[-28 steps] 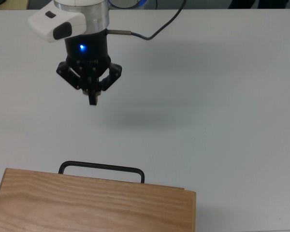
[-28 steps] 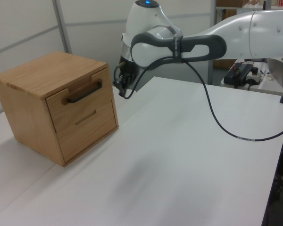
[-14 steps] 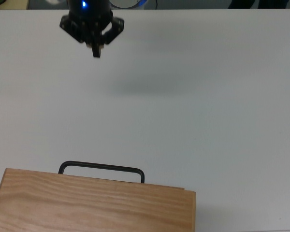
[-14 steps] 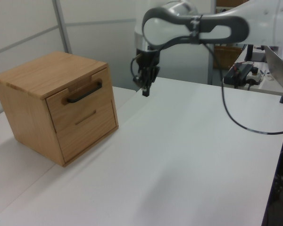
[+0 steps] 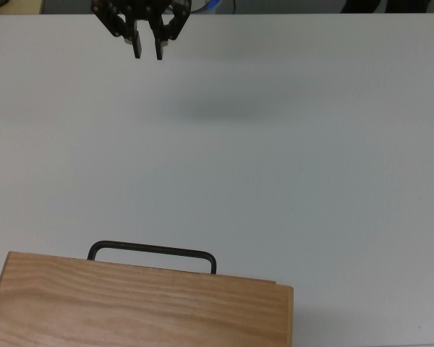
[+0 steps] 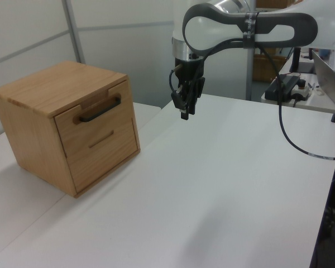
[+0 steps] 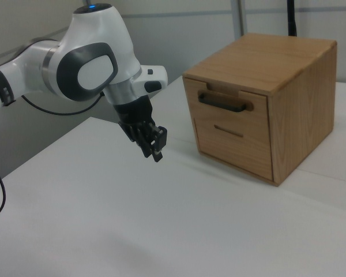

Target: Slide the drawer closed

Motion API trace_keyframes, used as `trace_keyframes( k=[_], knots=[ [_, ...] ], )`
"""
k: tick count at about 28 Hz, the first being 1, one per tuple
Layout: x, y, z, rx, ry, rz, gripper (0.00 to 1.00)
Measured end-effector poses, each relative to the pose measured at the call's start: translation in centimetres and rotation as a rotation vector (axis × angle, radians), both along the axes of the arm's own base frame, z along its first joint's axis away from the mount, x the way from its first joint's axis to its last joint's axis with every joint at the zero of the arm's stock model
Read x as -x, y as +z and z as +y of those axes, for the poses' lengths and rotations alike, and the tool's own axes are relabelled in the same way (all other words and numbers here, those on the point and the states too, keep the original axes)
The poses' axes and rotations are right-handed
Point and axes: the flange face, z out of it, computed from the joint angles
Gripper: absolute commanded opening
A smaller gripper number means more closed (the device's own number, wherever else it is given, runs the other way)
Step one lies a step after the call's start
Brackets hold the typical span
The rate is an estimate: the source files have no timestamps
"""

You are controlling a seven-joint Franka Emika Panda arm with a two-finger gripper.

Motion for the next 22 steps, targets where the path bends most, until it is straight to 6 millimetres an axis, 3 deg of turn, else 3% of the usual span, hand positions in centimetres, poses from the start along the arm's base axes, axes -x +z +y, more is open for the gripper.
trace_keyframes(
  k=[22],
  knots=[
    [0.29,-0.28,0.05,0.0,0.001,0.029,1.0]
  ],
)
